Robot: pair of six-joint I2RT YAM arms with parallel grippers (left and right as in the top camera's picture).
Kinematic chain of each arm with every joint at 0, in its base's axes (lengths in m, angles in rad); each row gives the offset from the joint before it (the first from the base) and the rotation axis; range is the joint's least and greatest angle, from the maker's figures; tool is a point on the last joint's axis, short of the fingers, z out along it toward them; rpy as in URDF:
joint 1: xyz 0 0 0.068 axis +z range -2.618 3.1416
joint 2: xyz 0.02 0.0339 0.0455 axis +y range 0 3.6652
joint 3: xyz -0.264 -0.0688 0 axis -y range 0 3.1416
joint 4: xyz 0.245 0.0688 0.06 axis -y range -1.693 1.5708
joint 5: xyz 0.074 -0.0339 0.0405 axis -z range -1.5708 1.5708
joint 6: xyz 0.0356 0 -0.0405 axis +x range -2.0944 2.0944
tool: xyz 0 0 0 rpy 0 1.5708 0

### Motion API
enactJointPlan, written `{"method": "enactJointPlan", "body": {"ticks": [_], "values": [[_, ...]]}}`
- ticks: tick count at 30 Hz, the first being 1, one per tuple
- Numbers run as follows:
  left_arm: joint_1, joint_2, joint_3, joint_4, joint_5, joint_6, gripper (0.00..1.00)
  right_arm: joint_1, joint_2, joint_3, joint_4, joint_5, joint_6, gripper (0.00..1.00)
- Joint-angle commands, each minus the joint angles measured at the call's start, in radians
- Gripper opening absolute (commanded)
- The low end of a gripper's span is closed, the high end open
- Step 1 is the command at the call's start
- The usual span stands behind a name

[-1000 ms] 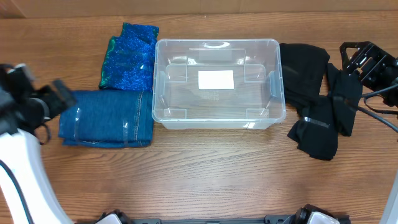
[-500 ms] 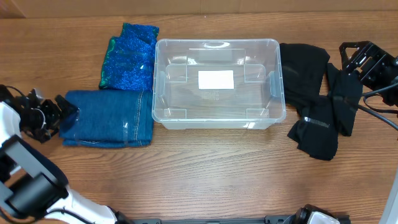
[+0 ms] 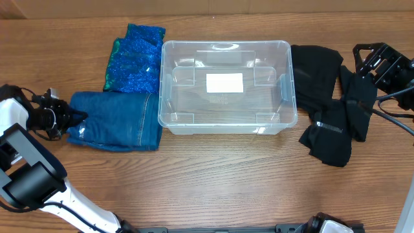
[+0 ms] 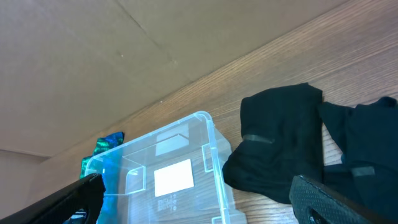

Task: Pack container
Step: 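Grasp the folded blue denim with the left gripper and lift it, then lower the denim into the clear bin and release it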

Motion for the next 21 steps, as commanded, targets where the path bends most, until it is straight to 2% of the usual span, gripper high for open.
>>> {"method": "enactJointPlan", "body": {"ticks": [1,4,7,8,11,14,18,20,21], "values": [[-0.031,0.007,0.126,-0.184,0.039,-0.018,0.04,-0.003,-0.001,0.005,0.006,-0.004,-0.004,1.0],[-0.03,-0.077,0.299,-0.363,0.079,-0.018,0.04,-0.003,-0.001,0.005,0.006,-0.004,-0.004,1.0],[-0.037,-0.191,0.461,-0.492,0.211,-0.028,0.04,-0.003,-0.001,0.005,0.006,-0.004,-0.004,1.0],[-0.043,-0.258,0.541,-0.532,0.24,-0.081,0.04,-0.004,-0.001,0.005,0.006,-0.004,-0.004,1.0],[-0.067,-0.393,0.66,-0.543,0.272,-0.232,0.04,-0.003,-0.001,0.005,0.006,-0.004,-0.004,1.0],[-0.137,-0.497,0.686,-0.455,0.326,-0.376,0.04,-0.003,-0.001,0.005,0.006,-0.004,-0.004,1.0],[-0.315,-0.563,0.685,-0.31,0.251,-0.584,0.04,-0.003,-0.001,0.005,0.006,-0.004,-0.004,1.0],[-0.478,-0.562,0.684,-0.242,0.11,-0.7,0.04,-0.003,-0.001,0.005,0.006,-0.004,-0.004,1.0],[-0.635,-0.543,0.676,-0.198,-0.071,-0.811,0.04,-0.003,-0.001,0.005,0.006,-0.004,-0.004,1.0]]}}
